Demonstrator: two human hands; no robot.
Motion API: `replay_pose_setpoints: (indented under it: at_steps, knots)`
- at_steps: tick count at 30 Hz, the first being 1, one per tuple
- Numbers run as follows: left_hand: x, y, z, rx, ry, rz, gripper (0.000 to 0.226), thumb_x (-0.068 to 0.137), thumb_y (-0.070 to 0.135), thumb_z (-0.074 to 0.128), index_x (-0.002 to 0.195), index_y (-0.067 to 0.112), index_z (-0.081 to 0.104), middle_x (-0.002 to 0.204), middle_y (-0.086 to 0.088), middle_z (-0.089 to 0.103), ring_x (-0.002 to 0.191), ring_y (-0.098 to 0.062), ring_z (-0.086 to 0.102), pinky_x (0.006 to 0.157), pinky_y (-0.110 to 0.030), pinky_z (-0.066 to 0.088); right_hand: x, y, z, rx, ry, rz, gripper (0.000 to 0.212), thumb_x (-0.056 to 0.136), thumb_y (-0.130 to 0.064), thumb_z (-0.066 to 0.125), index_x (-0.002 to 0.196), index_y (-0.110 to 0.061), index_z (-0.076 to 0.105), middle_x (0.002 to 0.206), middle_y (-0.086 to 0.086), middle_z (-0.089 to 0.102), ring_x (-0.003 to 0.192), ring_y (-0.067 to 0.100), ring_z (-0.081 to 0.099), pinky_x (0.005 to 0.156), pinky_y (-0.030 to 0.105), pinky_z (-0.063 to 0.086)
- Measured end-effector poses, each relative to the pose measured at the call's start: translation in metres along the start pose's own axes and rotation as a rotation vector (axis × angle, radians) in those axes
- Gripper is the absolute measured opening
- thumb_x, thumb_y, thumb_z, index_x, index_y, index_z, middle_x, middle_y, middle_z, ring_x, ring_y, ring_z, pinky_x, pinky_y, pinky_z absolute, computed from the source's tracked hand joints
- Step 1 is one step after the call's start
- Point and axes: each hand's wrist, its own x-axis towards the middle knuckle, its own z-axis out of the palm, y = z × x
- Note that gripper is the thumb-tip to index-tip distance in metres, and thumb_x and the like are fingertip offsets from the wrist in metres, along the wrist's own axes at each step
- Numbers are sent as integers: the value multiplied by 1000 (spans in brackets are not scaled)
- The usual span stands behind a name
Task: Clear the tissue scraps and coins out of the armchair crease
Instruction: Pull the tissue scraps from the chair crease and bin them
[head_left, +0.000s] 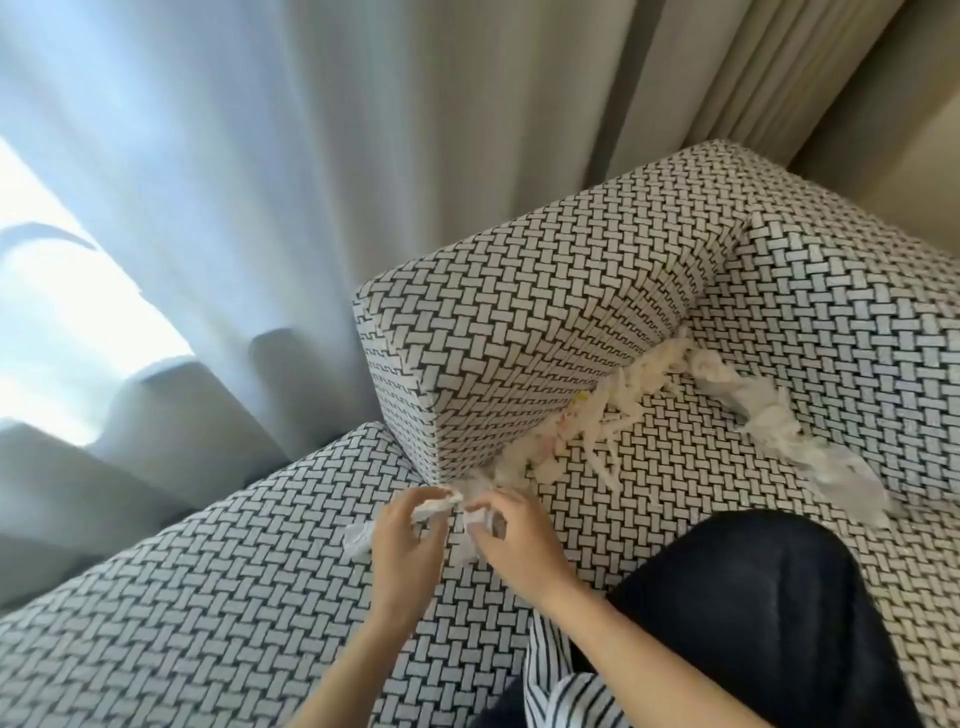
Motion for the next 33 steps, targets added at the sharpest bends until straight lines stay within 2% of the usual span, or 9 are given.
replay_pose_setpoints:
  at_steps: [3,5,7,12,16,20,25,29,33]
  knots:
    - [11,-20,-4,371,175,-79,41,88,3,54,128,12,53,124,-4,58,121,-25,45,106,-45,35,-3,1,8,-236,-91,-55,42,90,-23,57,131,-30,54,148,-7,31,138,12,18,118,38,14]
    - [18,-26,-4,570,92,-135,57,89,5,51,143,8,34,147,-6,40,138,-26,25,118,-38,15,-7,4,11,-393,-223,-89,56,91,-25,55,140,-44,37,158,-12,-3,144,15,-7,117,47,0]
    - [20,-27,2,686,-8,-141,64,90,8,46,149,11,20,156,-4,23,144,-26,11,119,-36,6,-13,10,14,-514,-360,-49,68,91,-25,54,144,-52,20,151,-14,-30,138,15,-27,112,49,-6]
    - [17,-19,21,744,13,-136,54,88,11,45,141,19,37,143,2,42,130,-26,29,109,-35,25,-20,21,11,-593,-500,41,80,93,-22,53,147,-48,0,144,-10,-44,136,19,-35,116,52,-1]
    - [15,-21,32,669,119,-112,35,90,14,46,125,20,54,119,4,59,106,-19,41,94,-30,31,-22,27,5,-530,-497,40,79,93,-27,55,151,-32,2,147,-12,-39,142,16,-21,119,41,5]
    - [17,-19,35,650,137,-112,21,92,17,45,99,20,65,99,3,67,87,-17,44,75,-27,28,-21,25,-8,-334,-535,71,79,93,-21,54,152,-29,1,152,-22,-23,145,11,8,116,31,22]
    - [14,-19,38,627,87,-99,23,95,26,51,109,17,66,122,5,58,95,-14,38,79,-21,26,-18,20,-37,-355,-545,54,72,94,-30,51,152,-27,7,158,-17,-4,145,12,11,117,31,16]
    - [9,-10,44,493,74,-163,21,94,27,51,109,17,62,112,5,63,94,-12,42,87,-27,35,-21,14,-65,-397,-507,6,63,96,-29,51,151,-22,20,158,-12,9,144,11,16,114,25,13]
    - [0,5,47,248,144,-220,27,93,23,55,116,10,61,118,-5,53,108,-18,50,95,-29,43,-26,18,-84,-386,-396,-18,52,95,-25,52,145,-22,35,154,-10,24,141,9,23,113,24,14]
